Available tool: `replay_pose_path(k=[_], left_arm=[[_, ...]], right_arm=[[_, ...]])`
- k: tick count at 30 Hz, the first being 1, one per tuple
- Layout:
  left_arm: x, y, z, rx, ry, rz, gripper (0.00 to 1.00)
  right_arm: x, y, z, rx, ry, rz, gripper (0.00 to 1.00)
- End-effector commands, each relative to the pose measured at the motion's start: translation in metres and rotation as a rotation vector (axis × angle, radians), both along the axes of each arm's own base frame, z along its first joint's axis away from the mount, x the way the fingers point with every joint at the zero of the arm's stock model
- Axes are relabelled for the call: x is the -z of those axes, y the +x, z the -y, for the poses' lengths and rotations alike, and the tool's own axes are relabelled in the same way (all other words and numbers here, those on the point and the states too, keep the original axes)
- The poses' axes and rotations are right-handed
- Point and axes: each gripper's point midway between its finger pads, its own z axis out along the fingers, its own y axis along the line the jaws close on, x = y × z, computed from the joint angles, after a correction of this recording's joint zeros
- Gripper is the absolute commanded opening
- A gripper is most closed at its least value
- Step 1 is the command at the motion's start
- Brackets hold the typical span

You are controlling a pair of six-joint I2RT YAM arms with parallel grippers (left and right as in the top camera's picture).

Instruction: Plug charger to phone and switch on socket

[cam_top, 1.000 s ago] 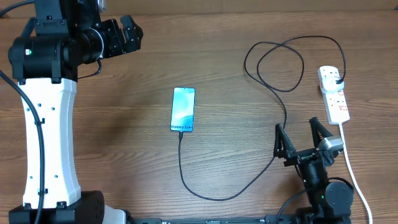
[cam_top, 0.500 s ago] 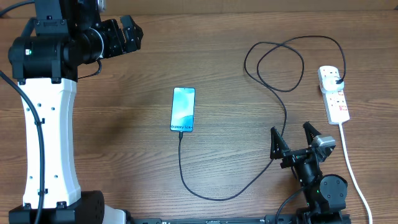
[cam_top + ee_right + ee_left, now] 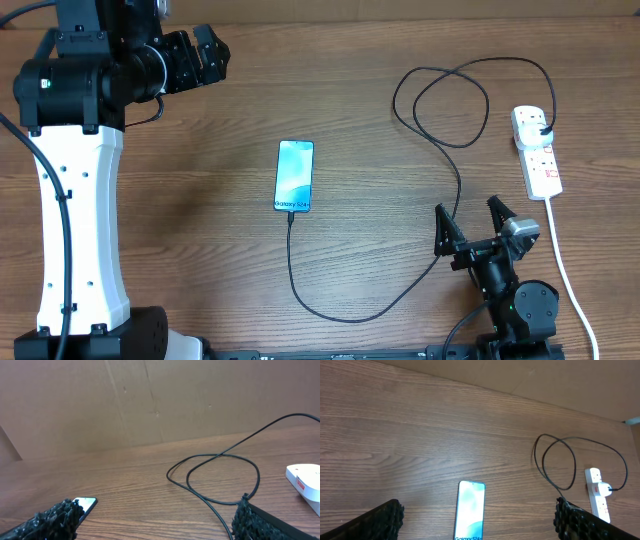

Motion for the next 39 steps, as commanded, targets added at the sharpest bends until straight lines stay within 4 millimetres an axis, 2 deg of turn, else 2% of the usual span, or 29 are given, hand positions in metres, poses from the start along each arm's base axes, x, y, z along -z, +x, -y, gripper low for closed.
replay_pose_path(k=[1, 7, 11, 16, 19, 27, 33, 39], left_arm=[[0.003, 0.001, -0.007, -0.025, 0.024, -0.013, 0.99], [0.008, -0.004, -0.007, -0.025, 0.029, -0.043, 1.0], [0.009, -0.016, -0.018, -0.061, 0.096, -0.052, 0.99], [0.008, -0.027, -0.011, -0.049, 0.137, 0.056, 1.0], [0.015, -0.034, -0.005, -0.018, 0.154, 0.148, 1.0], [0.071, -0.075, -0.005, 0.052, 0.222, 0.265, 1.0], [0.111, -0.098, -0.006, 0.078, 0.268, 0.383, 0.99], [0.143, -0.121, -0.007, 0.084, 0.309, 0.541, 0.99]], right_arm=[[0.001, 0.0, 0.002, 0.006, 0.0, 0.007, 1.0], [0.001, 0.0, 0.002, 0.006, 0.0, 0.007, 1.0], [0.001, 0.0, 0.002, 0.006, -0.001, 0.007, 1.0], [0.001, 0.0, 0.002, 0.006, -0.001, 0.007, 1.0], [0.001, 0.0, 0.002, 0.006, -0.001, 0.007, 1.0], [0.001, 0.0, 0.002, 0.006, 0.0, 0.007, 1.0], [0.001, 0.0, 0.002, 0.006, -0.001, 0.007, 1.0], [0.001, 0.0, 0.002, 0.006, 0.0, 0.007, 1.0]])
